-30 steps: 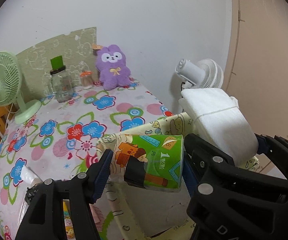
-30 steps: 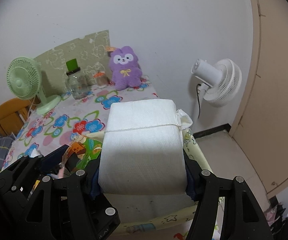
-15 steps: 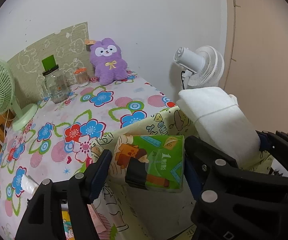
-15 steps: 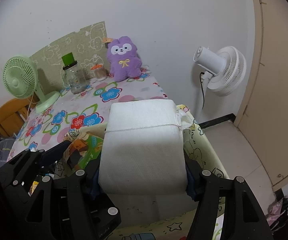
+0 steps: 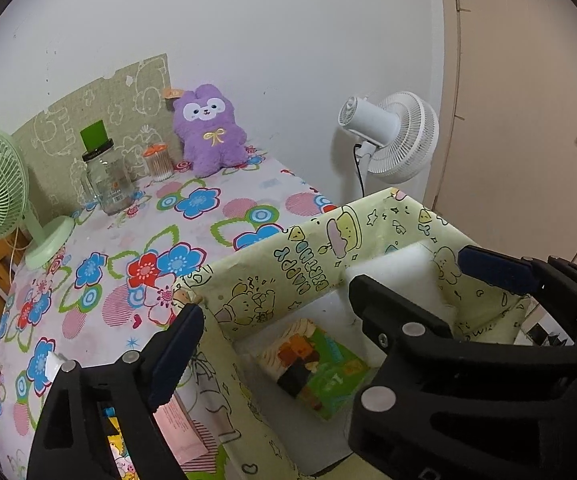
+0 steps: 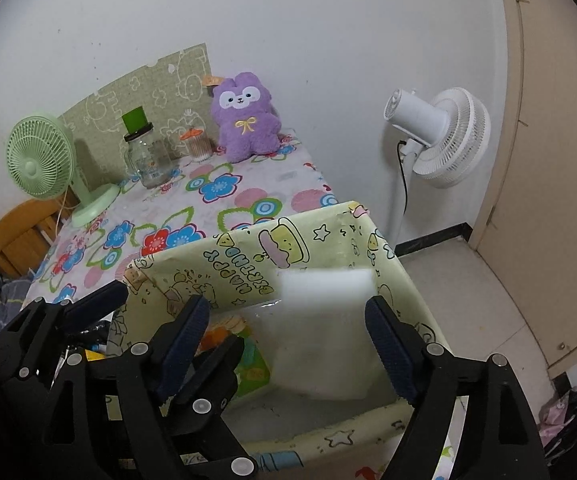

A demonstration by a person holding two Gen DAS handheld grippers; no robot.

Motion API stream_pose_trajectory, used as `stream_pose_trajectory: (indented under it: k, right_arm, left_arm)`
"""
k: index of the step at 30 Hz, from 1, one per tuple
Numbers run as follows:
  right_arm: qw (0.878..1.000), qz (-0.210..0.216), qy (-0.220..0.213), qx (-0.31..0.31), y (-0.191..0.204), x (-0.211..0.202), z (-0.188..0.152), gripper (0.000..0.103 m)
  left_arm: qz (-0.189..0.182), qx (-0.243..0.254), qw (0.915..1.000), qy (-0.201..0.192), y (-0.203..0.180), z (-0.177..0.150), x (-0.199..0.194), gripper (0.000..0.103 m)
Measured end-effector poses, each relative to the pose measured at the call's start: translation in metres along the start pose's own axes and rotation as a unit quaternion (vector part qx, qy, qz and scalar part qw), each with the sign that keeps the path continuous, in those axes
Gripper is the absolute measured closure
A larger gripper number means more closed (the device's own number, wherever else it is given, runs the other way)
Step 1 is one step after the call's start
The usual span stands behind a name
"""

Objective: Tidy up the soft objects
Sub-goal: 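Open the right tool to drop the pad while the left tool releases the green pack into the basket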

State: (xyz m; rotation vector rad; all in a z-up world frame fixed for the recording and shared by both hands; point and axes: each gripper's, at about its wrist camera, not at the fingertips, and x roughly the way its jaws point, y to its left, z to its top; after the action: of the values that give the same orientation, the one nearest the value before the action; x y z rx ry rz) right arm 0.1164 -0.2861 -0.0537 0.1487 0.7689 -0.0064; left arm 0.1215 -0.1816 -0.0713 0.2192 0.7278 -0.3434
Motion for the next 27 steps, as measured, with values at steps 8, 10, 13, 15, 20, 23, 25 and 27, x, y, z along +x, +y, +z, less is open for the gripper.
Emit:
stream_pose_trajectory:
  k: [8,10,13,15,20,23,25,27]
  right_arm:
    - [1.000,-0.002,-0.011,-0.001,0.002,-0.013,-0.004,0.020]
    - [1.000,-0.004,-0.015,-0.003,0.003,-0.018,-0.004,0.020]
    - [1.000,-0.008,-0.021,-0.005,0.005,-0.024,-0.004,0.020]
    - [1.000,-0.009,-0.025,-0.005,0.007,-0.028,-0.005,0.020]
    - [0.999,-0.009,-0.035,-0.008,0.011,-0.039,-0.006,0.020]
    - [0.999,-0.010,-0.043,-0.011,0.017,-0.047,-0.007,0.020]
    - [0.999,-0.009,-0.048,-0.014,0.020,-0.052,-0.008,0.020]
    - [0.998,-0.009,-0.054,-0.017,0.024,-0.056,-0.009,0.018]
  left_arm:
    - [0.003,-0.001,0.9999,-0.010,0.001,-0.003,-0.013,0.010]
    - [-0.003,-0.005,0.9999,-0.012,0.001,-0.003,-0.016,0.010]
    - [-0.009,-0.011,0.9998,-0.013,0.000,-0.003,-0.021,0.010]
    - [-0.012,-0.014,0.9997,-0.014,0.000,-0.004,-0.025,0.010]
    - [-0.016,-0.017,0.9994,-0.025,0.001,-0.007,-0.039,0.010]
    - [-0.016,-0.019,0.9991,-0.033,0.003,-0.009,-0.048,0.011]
    - [-0.014,-0.021,0.9990,-0.037,0.005,-0.010,-0.053,0.012]
    - [-0.011,-0.022,0.9989,-0.041,0.007,-0.011,-0.058,0.013]
